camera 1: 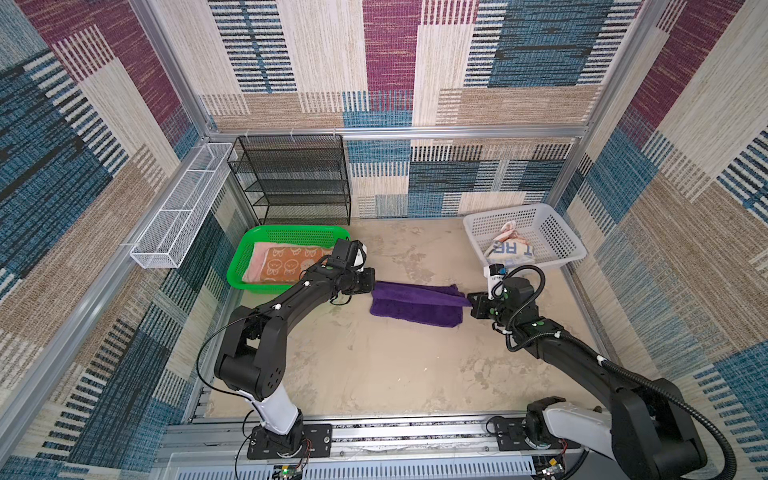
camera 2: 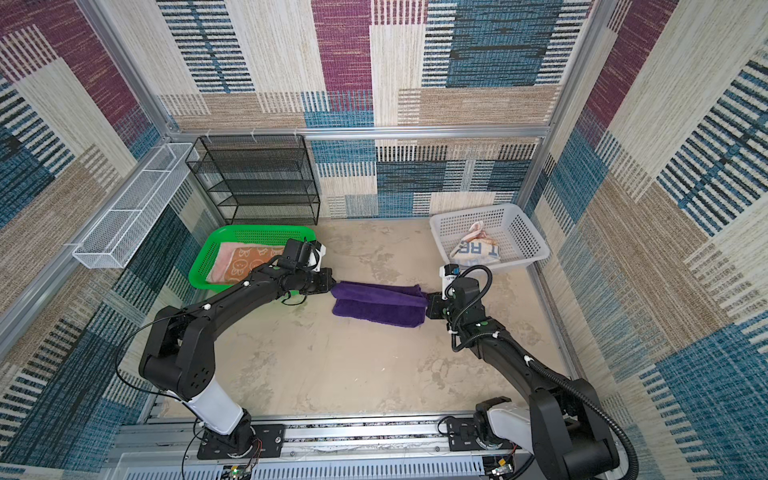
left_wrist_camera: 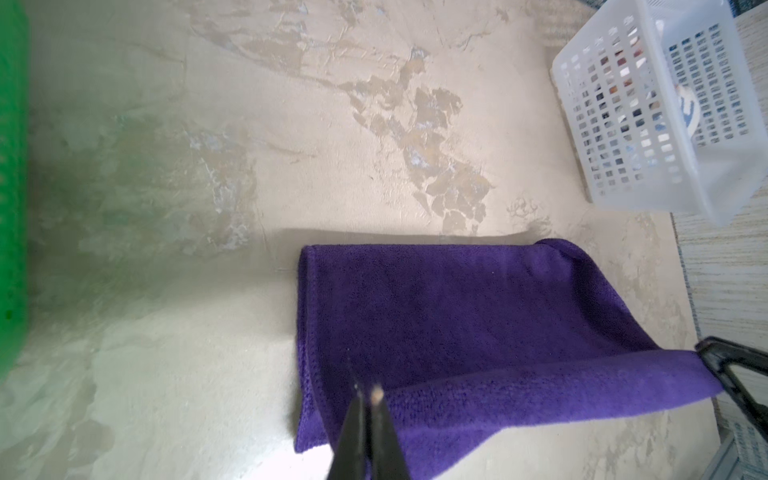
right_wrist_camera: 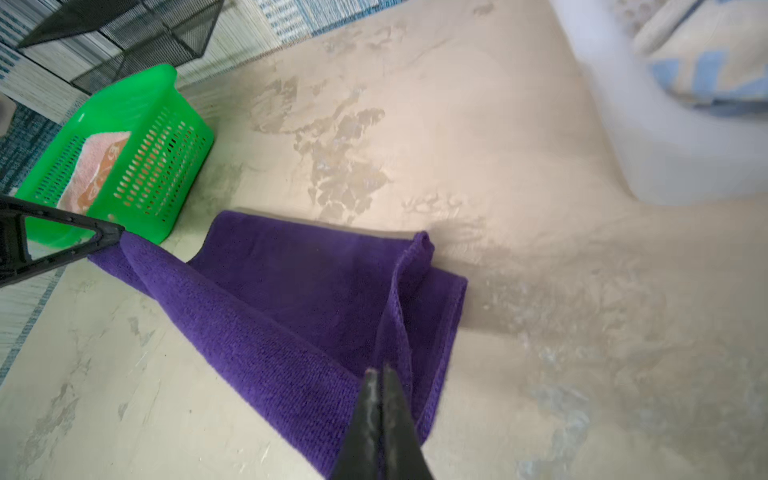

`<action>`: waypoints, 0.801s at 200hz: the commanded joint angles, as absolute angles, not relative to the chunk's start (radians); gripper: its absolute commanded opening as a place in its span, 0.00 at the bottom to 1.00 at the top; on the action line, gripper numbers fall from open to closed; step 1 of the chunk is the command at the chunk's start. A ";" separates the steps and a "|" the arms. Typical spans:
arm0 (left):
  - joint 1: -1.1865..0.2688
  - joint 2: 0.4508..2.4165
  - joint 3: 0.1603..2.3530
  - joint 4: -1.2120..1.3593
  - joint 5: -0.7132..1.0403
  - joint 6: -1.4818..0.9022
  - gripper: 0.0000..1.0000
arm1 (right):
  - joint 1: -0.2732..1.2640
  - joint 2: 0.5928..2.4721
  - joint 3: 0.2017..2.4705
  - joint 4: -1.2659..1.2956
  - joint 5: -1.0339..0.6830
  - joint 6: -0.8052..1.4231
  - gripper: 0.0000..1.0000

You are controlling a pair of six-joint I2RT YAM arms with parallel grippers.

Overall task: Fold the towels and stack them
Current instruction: 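Fold the grasped edge toward the robot over the towel with both grippers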

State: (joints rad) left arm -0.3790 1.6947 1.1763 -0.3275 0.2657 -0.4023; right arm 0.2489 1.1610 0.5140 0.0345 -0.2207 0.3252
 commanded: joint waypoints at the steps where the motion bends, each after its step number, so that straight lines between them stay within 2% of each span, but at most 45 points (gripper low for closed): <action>1: -0.389 1.707 1.151 -0.299 0.247 -0.436 0.00 | 0.251 1.164 0.475 0.045 -0.247 0.377 0.00; 34: -0.421 1.752 1.134 -0.281 0.204 -0.446 0.00 | 0.255 1.228 0.438 0.089 -0.296 0.404 0.03; 55: -0.434 1.763 1.127 -0.279 0.188 -0.447 0.00 | 0.254 1.260 0.434 0.081 -0.294 0.412 0.11; 65: -0.438 1.760 1.123 -0.278 0.185 -0.448 0.11 | 0.255 1.264 0.434 0.072 -0.290 0.411 0.17; 84: -0.445 1.736 1.111 -0.280 0.179 -0.439 0.21 | 0.253 1.247 0.434 0.044 -0.288 0.404 0.27; 102: -0.449 1.703 1.102 -0.289 0.181 -0.430 0.30 | 0.254 1.211 0.436 0.016 -0.288 0.395 0.32; 126: -0.453 1.653 1.084 -0.306 0.178 -0.424 0.31 | 0.255 1.163 0.453 -0.031 -0.262 0.394 0.35; 160: -0.455 1.607 1.058 -0.311 0.174 -0.427 0.37 | 0.255 1.140 0.497 -0.048 -0.228 0.396 0.46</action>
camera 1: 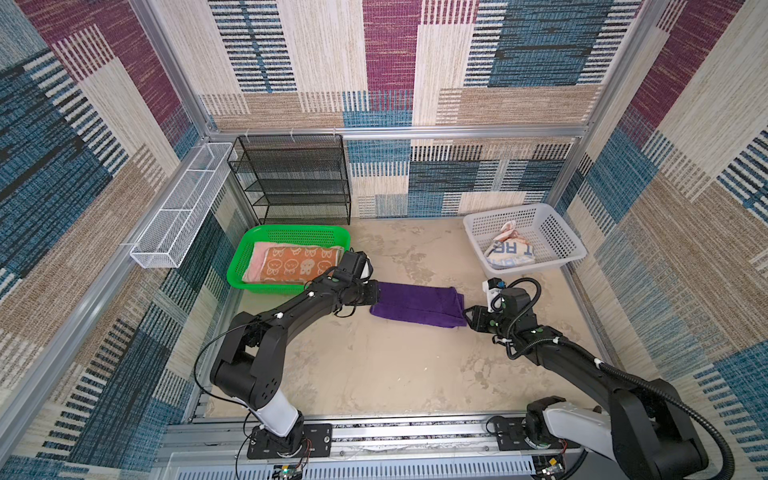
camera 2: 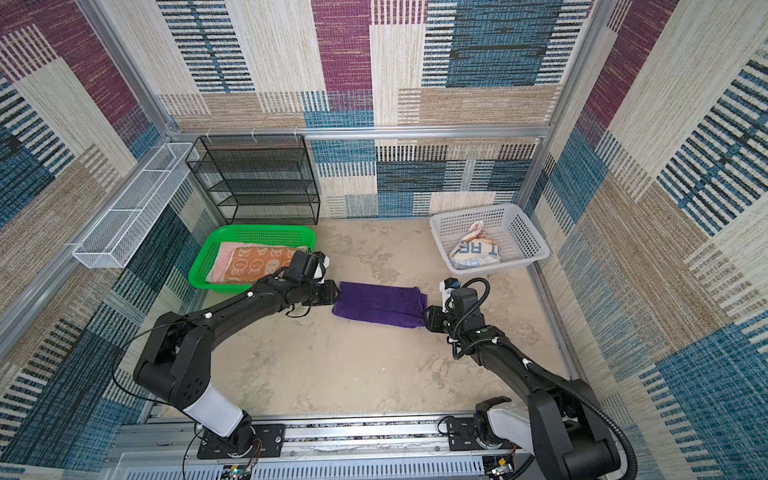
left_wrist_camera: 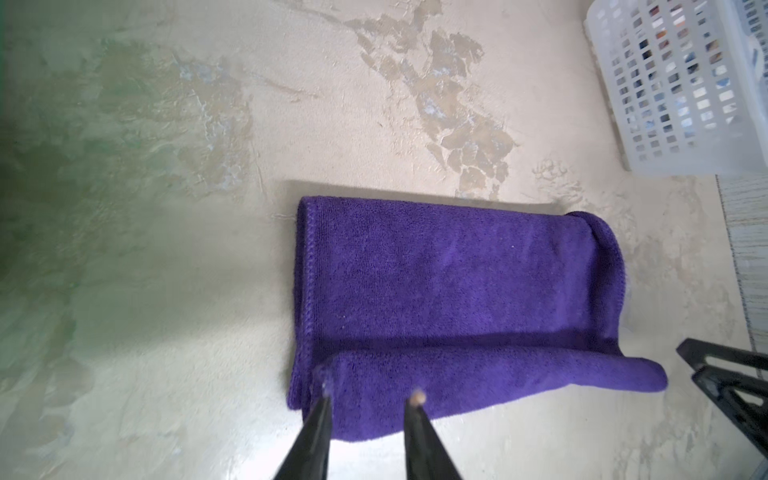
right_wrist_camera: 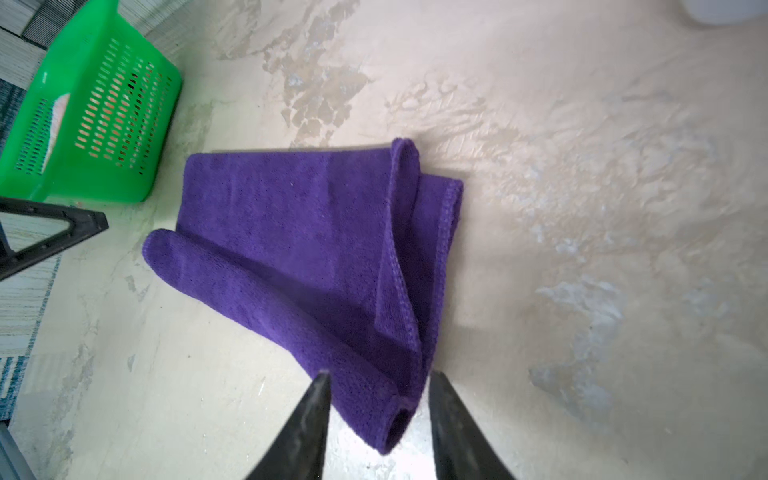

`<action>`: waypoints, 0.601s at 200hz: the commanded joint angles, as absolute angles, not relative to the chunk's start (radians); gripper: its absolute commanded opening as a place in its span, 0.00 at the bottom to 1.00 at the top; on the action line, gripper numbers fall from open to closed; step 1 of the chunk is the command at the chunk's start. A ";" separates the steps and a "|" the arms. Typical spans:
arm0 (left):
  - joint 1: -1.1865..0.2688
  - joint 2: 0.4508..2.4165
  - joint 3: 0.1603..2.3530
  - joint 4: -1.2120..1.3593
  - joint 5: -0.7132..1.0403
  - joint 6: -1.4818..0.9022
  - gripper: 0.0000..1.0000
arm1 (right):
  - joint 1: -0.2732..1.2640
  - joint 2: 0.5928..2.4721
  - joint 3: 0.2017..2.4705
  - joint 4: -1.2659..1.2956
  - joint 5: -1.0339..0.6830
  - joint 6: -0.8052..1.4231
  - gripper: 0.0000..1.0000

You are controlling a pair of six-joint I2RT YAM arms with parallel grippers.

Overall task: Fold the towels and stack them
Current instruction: 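Fold the grasped edge toward the robot over the towel with both grippers, then lay the folded edge down and open both grippers near the towel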

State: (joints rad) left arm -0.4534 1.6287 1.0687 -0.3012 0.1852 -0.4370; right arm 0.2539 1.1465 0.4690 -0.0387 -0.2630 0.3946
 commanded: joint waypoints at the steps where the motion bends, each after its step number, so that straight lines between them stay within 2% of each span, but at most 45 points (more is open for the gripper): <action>1: -0.455 1.607 1.058 -0.310 0.174 -0.428 0.37 | 0.255 1.141 0.498 -0.048 -0.227 0.396 0.46; 13: -0.457 1.609 1.059 -0.299 0.187 -0.436 0.38 | 0.255 1.163 0.521 -0.044 -0.211 0.396 0.46; 33: -0.469 1.625 1.069 -0.264 0.224 -0.453 0.38 | 0.255 1.227 0.568 -0.032 -0.196 0.396 0.40; 120: -0.551 1.780 1.168 -0.238 0.265 -0.459 0.33 | 0.284 1.550 0.745 0.046 -0.173 0.391 0.34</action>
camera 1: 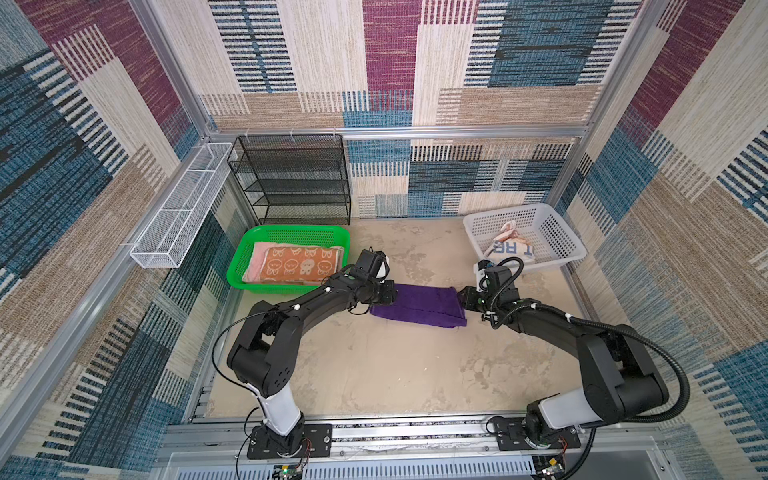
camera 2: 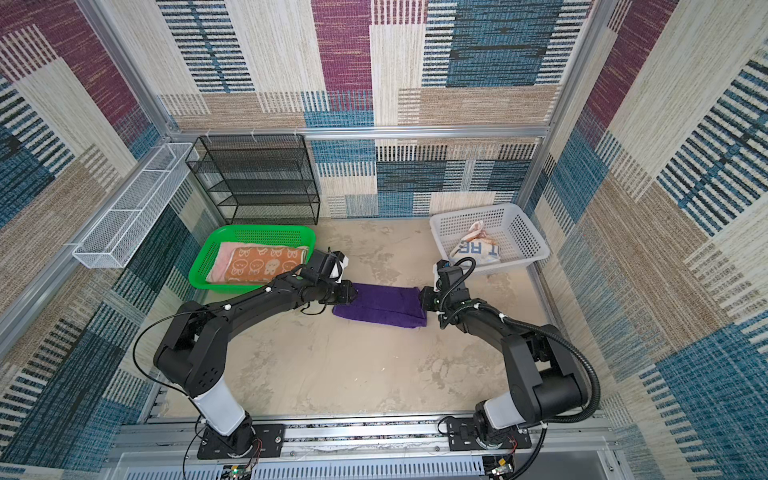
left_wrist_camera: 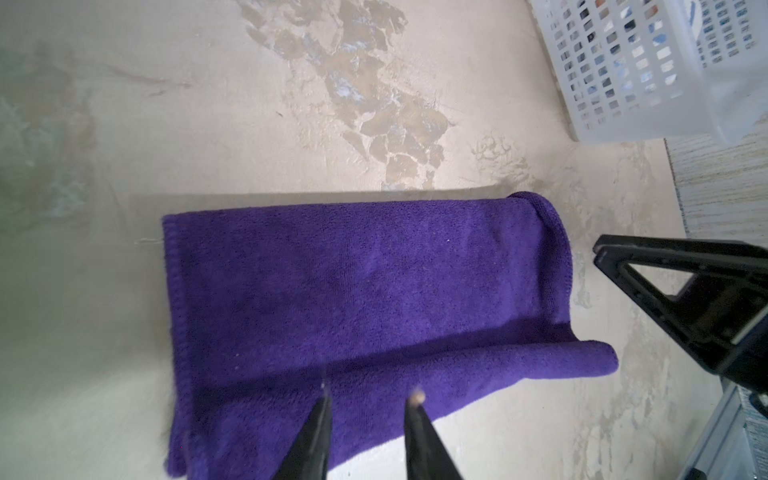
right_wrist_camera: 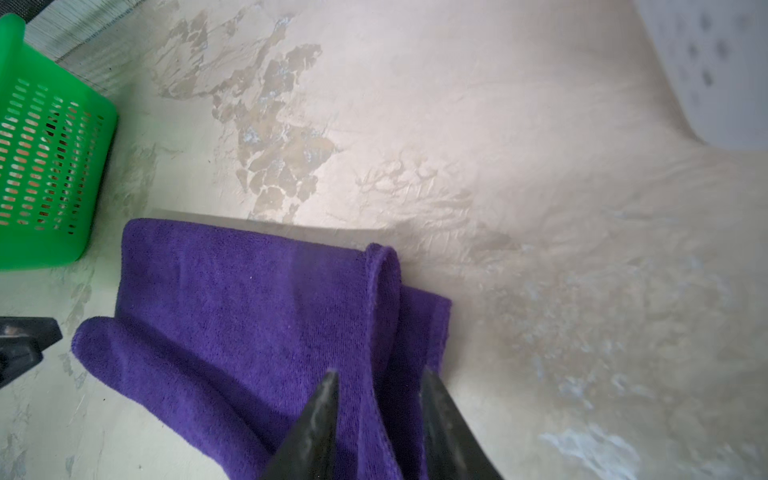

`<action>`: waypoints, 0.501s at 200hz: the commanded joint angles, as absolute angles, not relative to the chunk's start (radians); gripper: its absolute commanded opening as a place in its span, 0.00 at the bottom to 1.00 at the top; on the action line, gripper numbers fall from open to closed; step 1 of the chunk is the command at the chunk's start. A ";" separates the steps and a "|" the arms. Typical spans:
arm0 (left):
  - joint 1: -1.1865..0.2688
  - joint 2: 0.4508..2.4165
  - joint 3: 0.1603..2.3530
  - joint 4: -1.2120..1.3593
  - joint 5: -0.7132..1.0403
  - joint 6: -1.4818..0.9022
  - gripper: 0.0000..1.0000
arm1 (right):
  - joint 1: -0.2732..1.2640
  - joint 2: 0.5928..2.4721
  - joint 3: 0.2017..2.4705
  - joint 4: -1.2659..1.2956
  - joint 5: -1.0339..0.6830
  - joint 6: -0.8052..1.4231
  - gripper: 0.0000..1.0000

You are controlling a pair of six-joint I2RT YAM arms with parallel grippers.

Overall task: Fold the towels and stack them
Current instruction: 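Lay the folded edge down and open both grippers near the towel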

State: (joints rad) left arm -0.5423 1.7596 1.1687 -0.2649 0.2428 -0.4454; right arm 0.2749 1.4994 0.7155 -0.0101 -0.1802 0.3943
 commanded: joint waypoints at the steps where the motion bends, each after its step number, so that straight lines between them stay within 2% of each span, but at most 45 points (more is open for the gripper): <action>1: -0.552 1.780 1.168 -0.238 0.265 -0.459 0.34 | 0.284 1.553 0.747 0.045 -0.173 0.391 0.34; 16: -0.554 1.794 1.150 -0.227 0.267 -0.466 0.33 | 0.285 1.594 0.766 0.051 -0.168 0.390 0.31; 61: -0.554 1.835 1.100 -0.200 0.238 -0.478 0.32 | 0.285 1.660 0.795 0.071 -0.052 0.409 0.00; 100: -0.552 1.849 1.053 -0.184 0.197 -0.491 0.29 | 0.281 1.645 0.790 0.060 0.056 0.434 0.00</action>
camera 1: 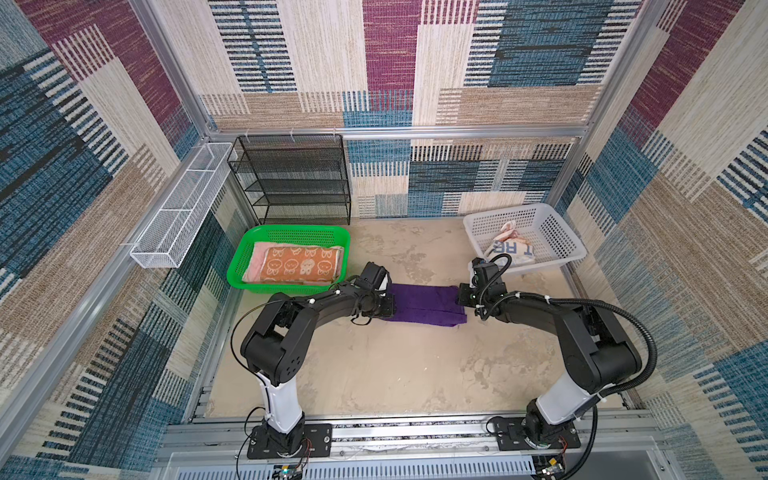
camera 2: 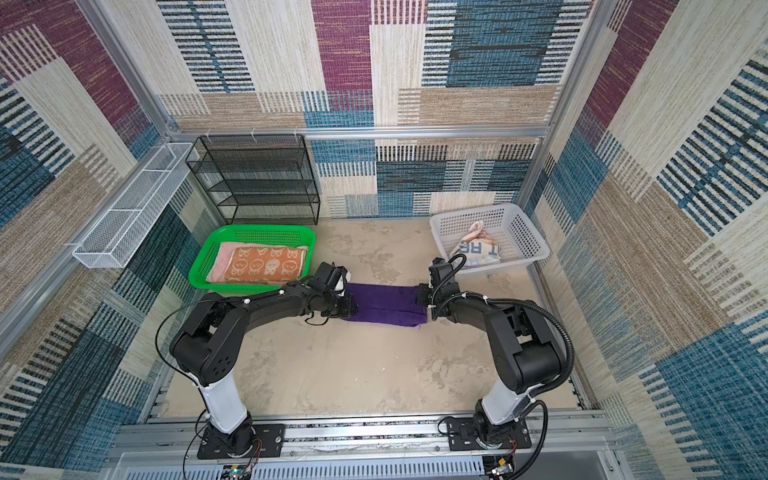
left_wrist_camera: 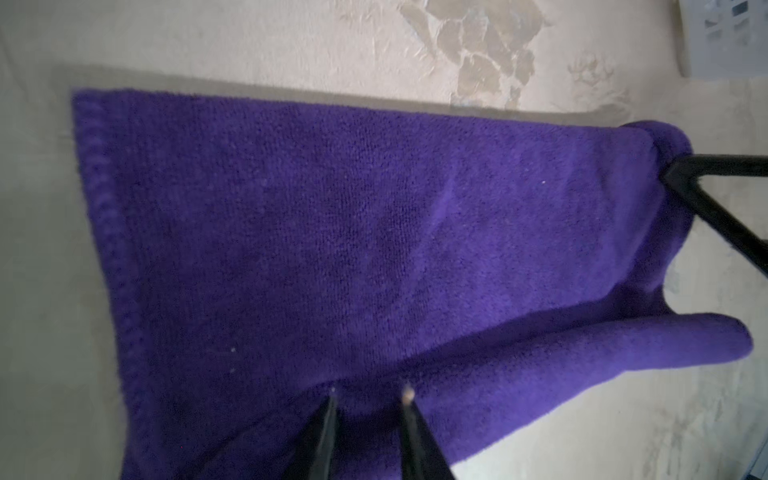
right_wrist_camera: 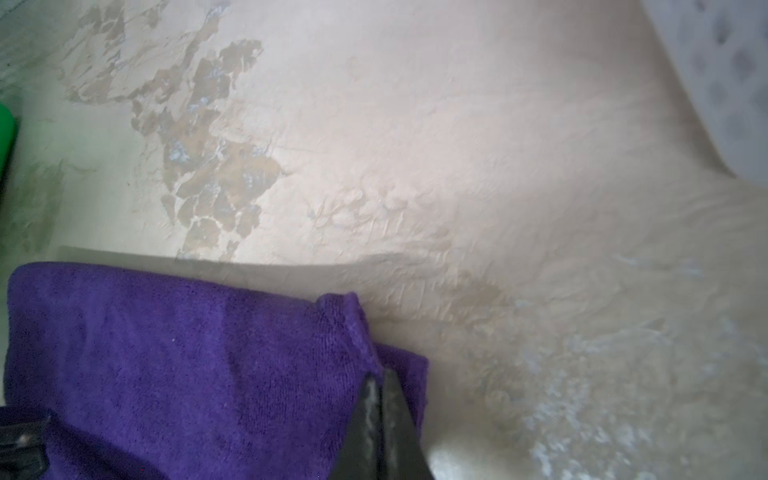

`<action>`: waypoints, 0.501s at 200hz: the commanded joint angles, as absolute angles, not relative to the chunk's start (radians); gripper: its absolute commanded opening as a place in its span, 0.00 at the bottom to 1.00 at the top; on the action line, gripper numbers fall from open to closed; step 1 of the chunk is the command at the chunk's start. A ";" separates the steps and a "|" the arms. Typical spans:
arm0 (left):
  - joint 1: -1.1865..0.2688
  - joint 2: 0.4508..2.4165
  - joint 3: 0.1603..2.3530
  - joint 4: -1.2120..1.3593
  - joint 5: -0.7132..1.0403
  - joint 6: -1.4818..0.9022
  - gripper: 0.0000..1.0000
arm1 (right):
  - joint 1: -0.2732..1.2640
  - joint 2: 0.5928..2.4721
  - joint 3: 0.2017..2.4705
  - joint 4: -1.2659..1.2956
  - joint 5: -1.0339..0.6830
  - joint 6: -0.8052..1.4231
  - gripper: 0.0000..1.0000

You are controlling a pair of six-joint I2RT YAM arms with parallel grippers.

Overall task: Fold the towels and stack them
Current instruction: 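Lay the folded edge down and open both grippers near the towel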

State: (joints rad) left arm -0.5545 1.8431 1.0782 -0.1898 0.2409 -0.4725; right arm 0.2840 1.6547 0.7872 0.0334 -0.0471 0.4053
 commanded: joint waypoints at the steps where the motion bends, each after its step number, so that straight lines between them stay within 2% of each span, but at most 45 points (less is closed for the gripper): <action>1: -0.552 1.849 1.051 -0.184 0.197 -0.492 0.29 | 0.280 1.645 0.790 0.058 0.060 0.435 0.00; 44: -0.551 1.840 1.015 -0.184 0.177 -0.489 0.28 | 0.254 1.655 0.782 0.026 0.112 0.445 0.02; 54: -0.551 1.837 1.012 -0.186 0.177 -0.487 0.28 | 0.251 1.650 0.779 0.027 0.112 0.435 0.11; 66: -0.551 1.833 1.012 -0.186 0.182 -0.484 0.27 | 0.251 1.627 0.771 0.041 0.080 0.409 0.29; 83: -0.551 1.827 1.021 -0.187 0.190 -0.482 0.27 | 0.257 1.577 0.749 0.059 0.029 0.373 0.41; 100: -0.551 1.818 1.031 -0.193 0.200 -0.481 0.27 | 0.273 1.526 0.735 0.046 0.009 0.344 0.49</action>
